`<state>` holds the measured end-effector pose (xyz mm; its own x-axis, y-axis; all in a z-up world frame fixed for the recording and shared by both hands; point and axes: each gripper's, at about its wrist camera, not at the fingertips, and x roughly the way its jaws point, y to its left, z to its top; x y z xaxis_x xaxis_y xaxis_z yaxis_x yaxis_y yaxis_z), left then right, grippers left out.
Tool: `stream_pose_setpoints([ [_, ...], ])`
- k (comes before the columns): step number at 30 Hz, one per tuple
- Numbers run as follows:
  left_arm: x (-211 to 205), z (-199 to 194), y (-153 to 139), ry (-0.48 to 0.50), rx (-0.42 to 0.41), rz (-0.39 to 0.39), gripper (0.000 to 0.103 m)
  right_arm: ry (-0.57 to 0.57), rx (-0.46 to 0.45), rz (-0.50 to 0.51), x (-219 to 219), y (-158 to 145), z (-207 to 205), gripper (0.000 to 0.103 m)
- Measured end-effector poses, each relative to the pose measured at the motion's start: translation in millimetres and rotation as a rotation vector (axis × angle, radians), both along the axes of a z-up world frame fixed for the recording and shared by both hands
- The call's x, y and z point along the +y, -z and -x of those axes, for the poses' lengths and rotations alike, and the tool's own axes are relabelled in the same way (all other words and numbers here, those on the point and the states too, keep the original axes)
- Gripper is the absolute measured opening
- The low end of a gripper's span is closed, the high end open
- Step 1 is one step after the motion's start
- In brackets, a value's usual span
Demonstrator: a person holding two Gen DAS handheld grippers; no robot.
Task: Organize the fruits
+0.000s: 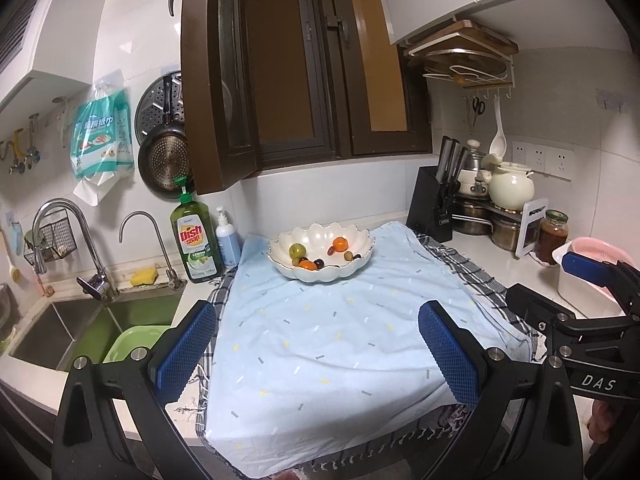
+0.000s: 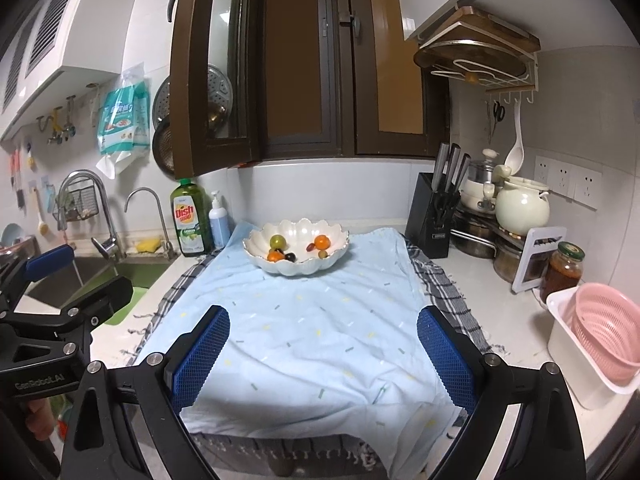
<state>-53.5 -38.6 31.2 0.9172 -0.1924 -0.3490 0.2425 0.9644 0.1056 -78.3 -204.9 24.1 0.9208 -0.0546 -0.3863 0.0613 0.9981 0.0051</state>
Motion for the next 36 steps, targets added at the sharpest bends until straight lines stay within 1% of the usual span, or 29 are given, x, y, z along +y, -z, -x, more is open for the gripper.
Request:
stream_pose_setpoints([
  [10,-6.0,5.5,-4.4,0.013,-0.014,0.000,0.103,-0.003,-0.002,-0.005,-3.0,-0.6,3.8,0.096],
  [36,-13.2,6.2,-1.7,0.046,-0.006,0.002,0.103,0.013,-0.010,0.000,-12.3,-2.3,11.0,0.096],
])
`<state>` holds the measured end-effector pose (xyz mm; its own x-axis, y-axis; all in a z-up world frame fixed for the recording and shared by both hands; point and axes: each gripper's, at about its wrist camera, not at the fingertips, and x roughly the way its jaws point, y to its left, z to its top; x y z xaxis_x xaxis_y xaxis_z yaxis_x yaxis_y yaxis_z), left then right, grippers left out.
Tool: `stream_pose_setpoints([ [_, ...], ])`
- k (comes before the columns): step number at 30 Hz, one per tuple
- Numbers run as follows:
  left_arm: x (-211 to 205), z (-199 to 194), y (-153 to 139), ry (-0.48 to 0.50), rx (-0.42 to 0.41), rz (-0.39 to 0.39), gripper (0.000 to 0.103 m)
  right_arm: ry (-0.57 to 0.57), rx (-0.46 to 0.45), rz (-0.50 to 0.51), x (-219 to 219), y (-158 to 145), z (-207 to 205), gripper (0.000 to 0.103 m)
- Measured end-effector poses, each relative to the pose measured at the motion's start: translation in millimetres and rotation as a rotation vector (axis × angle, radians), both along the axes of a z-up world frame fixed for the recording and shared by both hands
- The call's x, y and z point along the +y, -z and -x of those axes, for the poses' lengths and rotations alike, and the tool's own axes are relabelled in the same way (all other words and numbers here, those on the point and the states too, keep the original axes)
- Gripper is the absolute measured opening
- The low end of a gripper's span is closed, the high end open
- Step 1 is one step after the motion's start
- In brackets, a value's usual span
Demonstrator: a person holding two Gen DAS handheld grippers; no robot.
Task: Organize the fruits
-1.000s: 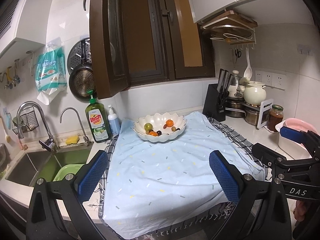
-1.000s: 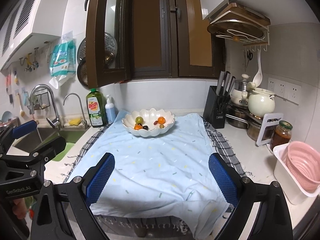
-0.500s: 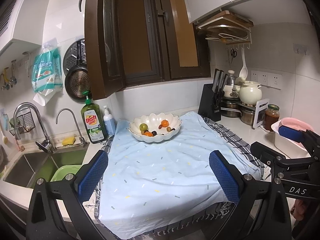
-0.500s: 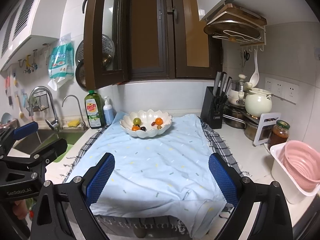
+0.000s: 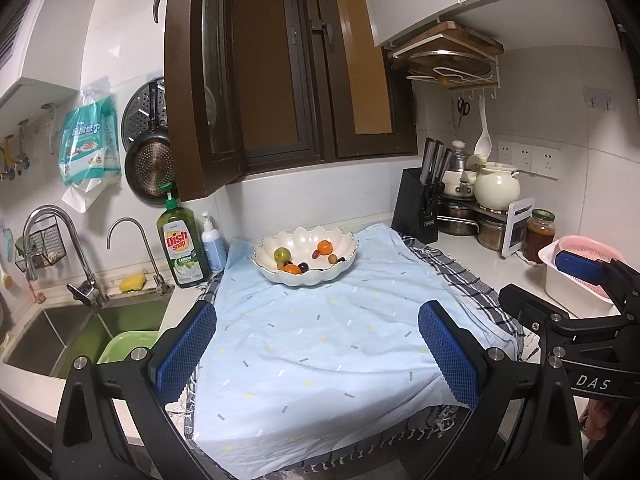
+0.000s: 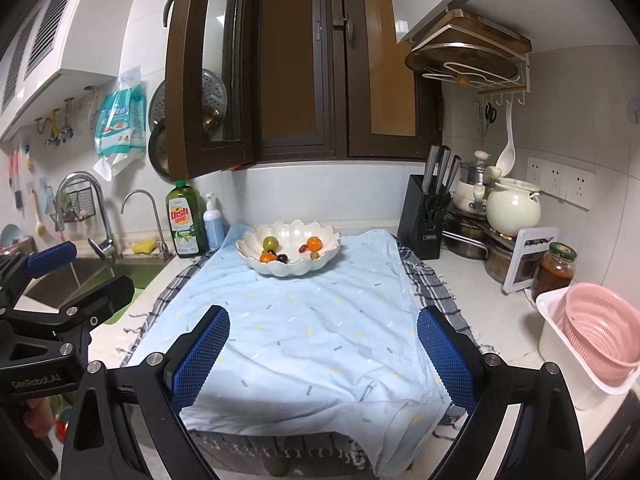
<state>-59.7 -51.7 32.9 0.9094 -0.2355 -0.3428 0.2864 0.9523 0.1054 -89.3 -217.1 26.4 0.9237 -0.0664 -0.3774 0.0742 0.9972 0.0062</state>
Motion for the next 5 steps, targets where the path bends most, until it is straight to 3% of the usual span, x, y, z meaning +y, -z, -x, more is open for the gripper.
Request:
stream_pose_setpoints([
  [5,-0.6,-0.4,0.0,0.001,0.001,0.000,0.103,0.001,-0.001,0.000,-0.1,-0.1,0.6,0.096],
])
